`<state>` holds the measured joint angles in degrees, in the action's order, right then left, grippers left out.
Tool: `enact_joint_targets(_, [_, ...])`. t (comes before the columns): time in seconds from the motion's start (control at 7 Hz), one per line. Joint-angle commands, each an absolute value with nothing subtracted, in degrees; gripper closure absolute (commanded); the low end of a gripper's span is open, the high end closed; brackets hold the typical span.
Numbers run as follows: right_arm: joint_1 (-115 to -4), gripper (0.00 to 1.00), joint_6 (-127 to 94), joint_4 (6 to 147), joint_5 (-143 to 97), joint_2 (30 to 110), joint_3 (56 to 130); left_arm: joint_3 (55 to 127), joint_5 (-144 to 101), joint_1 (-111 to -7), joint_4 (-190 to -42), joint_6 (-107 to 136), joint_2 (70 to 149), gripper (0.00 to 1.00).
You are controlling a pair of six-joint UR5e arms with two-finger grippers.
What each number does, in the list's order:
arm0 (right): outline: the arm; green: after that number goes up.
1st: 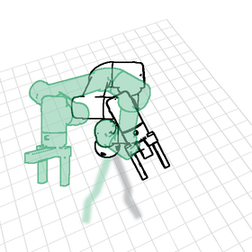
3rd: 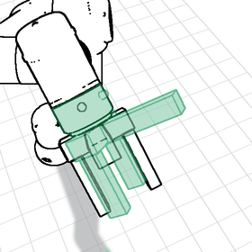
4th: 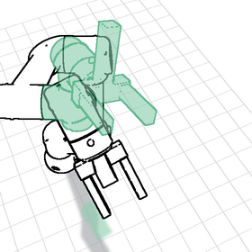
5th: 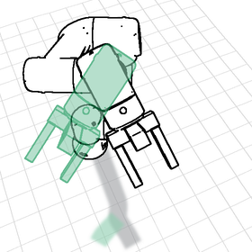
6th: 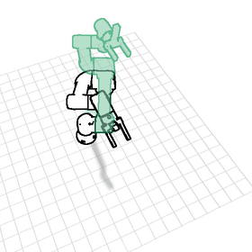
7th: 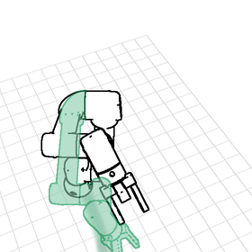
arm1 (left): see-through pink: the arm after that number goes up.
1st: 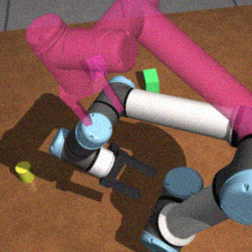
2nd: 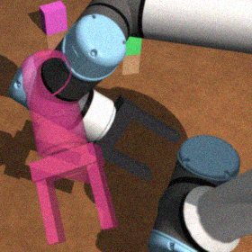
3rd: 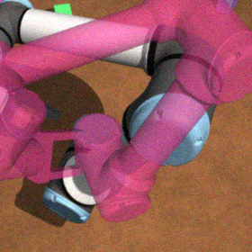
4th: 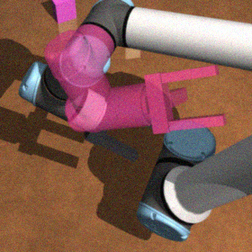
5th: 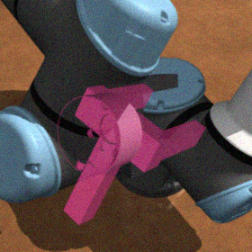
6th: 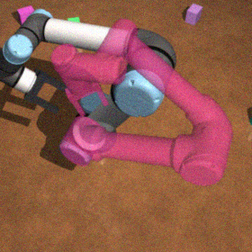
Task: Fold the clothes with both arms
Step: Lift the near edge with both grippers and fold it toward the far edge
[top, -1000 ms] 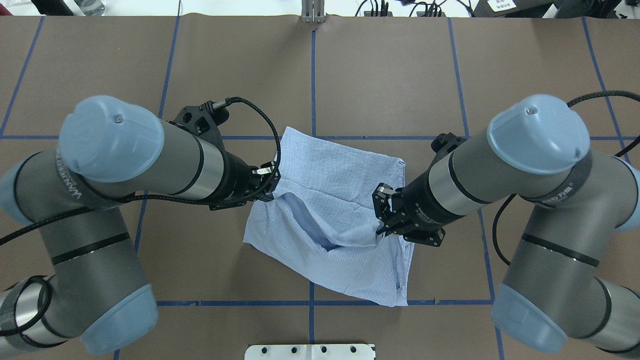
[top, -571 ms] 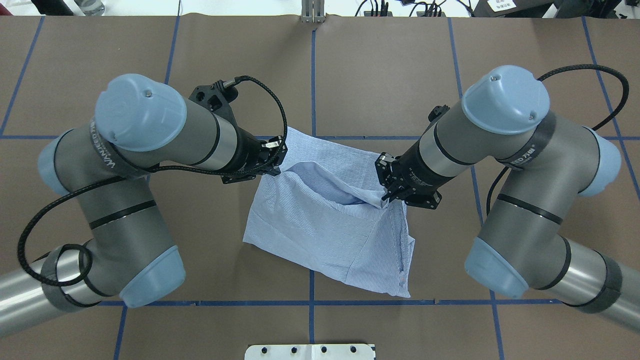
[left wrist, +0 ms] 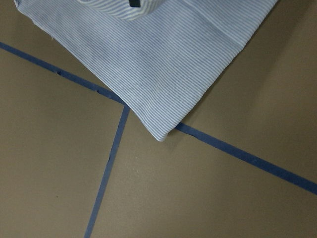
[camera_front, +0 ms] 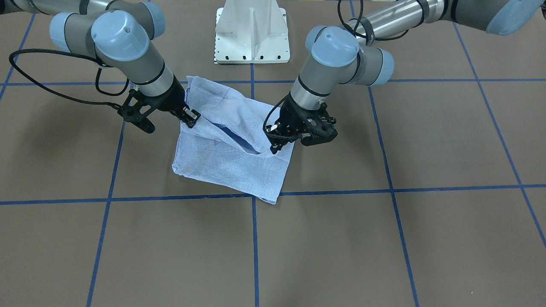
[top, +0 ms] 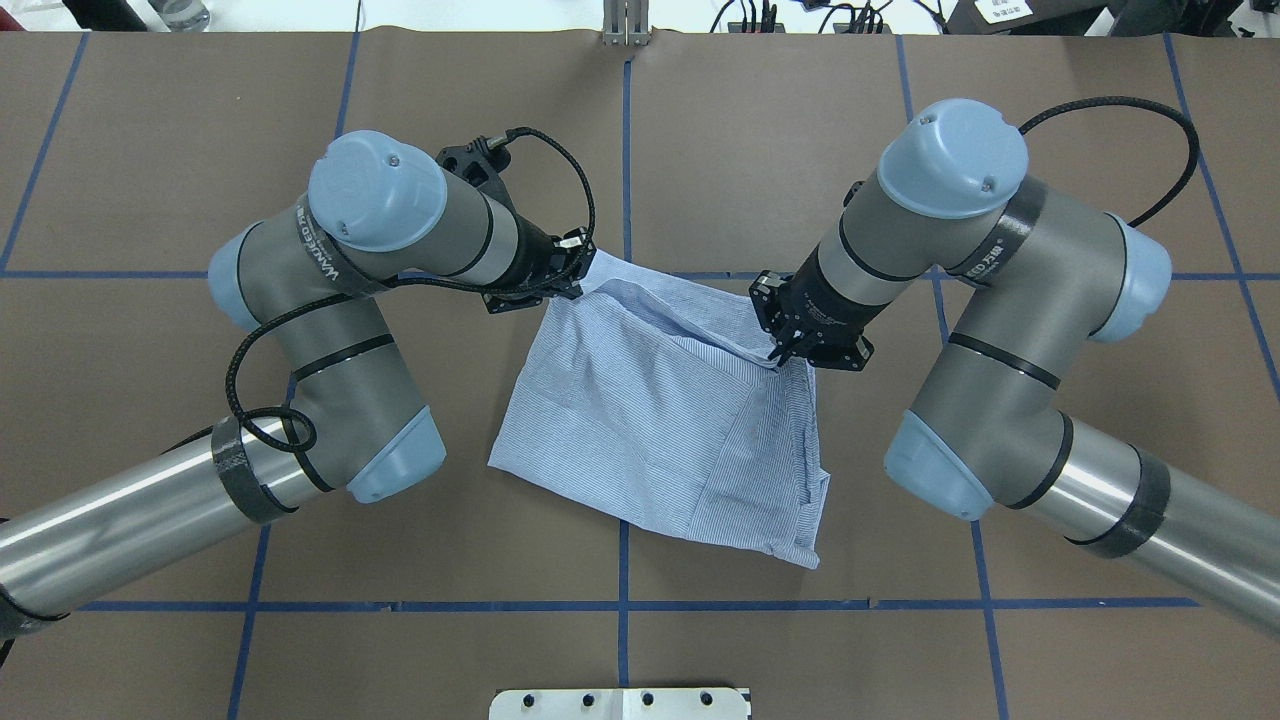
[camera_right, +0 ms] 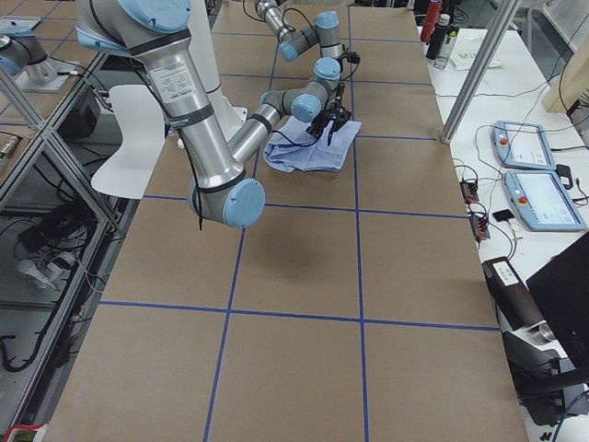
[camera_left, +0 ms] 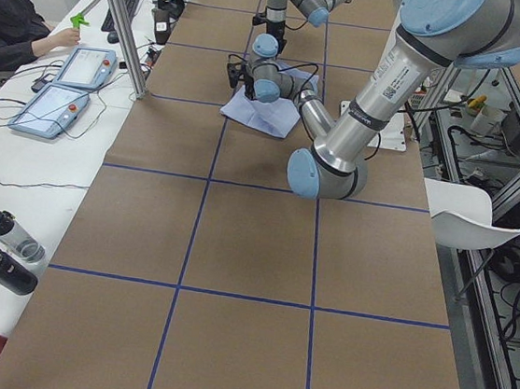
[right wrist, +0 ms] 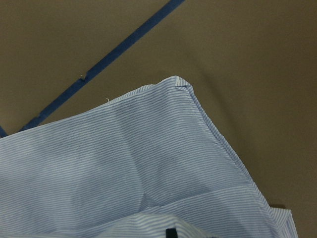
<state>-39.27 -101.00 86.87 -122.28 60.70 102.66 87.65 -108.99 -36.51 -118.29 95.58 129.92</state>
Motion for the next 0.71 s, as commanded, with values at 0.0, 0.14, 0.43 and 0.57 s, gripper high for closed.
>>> enact_joint_targets(0.0, [-39.7,1.0,-99.3,86.7,-122.1,59.1,98.3,84.1,-109.0,-38.1,-120.3,95.4,132.0,1.0])
enact_joint_targets(0.14, [-40.1,1.0,-99.1,86.7,-122.1,57.1,95.3,81.2,-109.0,-38.1,-122.8,95.4,133.3,1.0])
enact_joint_targets(0.43, [-41.5,1.0,-99.2,86.7,-122.3,55.5,93.3,76.0,-108.9,-38.3,-124.5,95.4,136.8,1.0])
enact_joint_targets(0.57, [-41.8,1.0,-99.1,86.8,-122.3,55.5,93.3,75.6,-108.8,-38.3,-125.1,95.4,136.9,1.0])
